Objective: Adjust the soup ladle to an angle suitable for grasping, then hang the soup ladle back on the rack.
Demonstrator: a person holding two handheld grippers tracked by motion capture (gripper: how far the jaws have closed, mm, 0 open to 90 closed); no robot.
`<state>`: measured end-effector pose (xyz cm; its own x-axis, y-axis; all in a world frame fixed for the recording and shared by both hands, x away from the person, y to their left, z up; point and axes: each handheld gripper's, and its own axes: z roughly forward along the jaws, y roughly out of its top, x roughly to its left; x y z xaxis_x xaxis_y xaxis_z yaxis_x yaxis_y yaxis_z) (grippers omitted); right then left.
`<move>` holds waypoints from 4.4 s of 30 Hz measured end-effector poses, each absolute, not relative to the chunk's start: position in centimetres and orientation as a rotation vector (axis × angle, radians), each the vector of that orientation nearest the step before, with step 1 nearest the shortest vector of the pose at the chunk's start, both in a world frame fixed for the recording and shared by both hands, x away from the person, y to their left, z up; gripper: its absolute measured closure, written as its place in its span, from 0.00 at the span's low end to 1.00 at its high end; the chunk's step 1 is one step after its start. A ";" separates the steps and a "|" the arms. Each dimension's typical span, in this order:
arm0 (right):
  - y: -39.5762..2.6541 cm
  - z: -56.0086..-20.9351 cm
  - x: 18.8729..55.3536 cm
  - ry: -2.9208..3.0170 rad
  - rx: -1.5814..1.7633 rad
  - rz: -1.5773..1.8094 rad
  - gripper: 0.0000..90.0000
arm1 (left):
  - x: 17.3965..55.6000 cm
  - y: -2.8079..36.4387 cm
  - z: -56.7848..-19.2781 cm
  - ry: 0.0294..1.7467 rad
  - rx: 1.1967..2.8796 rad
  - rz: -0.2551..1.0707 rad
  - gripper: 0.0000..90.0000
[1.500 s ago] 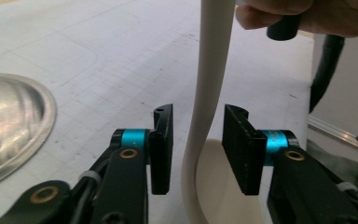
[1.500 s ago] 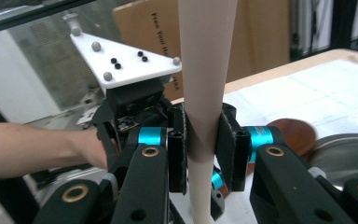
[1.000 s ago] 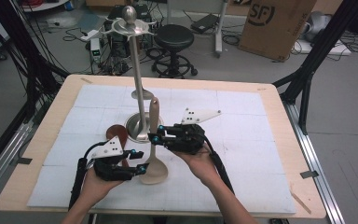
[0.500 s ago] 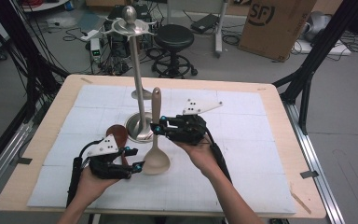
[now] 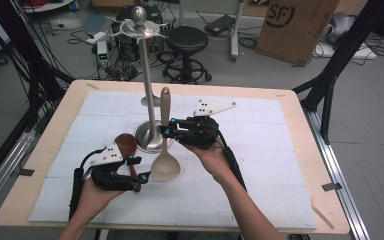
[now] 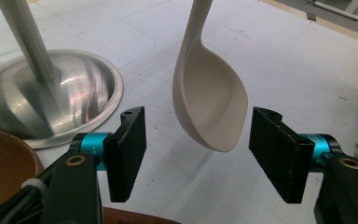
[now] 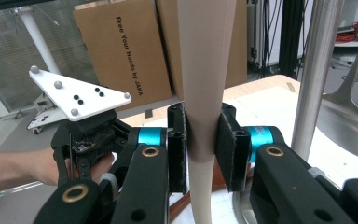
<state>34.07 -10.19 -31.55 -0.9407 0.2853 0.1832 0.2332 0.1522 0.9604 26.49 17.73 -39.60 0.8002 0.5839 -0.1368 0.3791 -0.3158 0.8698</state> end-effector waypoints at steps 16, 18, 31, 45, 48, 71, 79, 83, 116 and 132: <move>-9.6 -29.4 34.8 2.339 0.478 1.942 0.84 | 26.5 17.9 -39.6 0.729 1.943 0.248 0.36; -9.5 -29.1 34.9 2.334 0.474 1.945 0.84 | 26.5 17.9 -39.6 0.729 1.938 0.246 0.36; -8.4 -26.8 36.0 2.323 0.451 1.947 0.84 | 26.5 17.9 -39.5 0.730 1.936 0.247 0.35; -6.6 -24.3 37.1 2.306 0.412 1.930 0.84 | 26.5 17.9 -39.5 0.731 1.932 0.247 0.35; -6.2 -23.9 37.2 2.312 0.402 1.926 0.84 | 26.5 17.9 -39.5 0.731 1.934 0.245 0.35; -4.6 -23.2 38.4 2.311 0.470 1.875 0.84 | 26.4 17.9 -39.5 0.728 1.932 0.242 0.35; -4.6 -23.4 38.8 2.312 0.492 1.871 0.84 | 26.4 17.9 -39.5 0.725 1.926 0.241 0.35; -4.5 -23.4 39.0 2.301 0.506 1.869 0.84 | 26.4 17.9 -39.5 0.724 1.929 0.241 0.35; -6.3 -23.2 39.0 2.272 0.536 1.874 0.74 | 26.4 18.0 -39.5 0.718 1.940 0.241 0.35; -8.8 -22.2 38.9 2.245 0.497 1.896 0.89 | 26.5 18.0 -39.6 0.721 1.939 0.239 0.33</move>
<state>38.85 -8.77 -22.25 -0.9316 0.3523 0.0895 0.1472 0.1406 0.9791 26.49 18.02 -39.55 0.8020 0.5801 -0.1427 0.3802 -0.3113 0.8709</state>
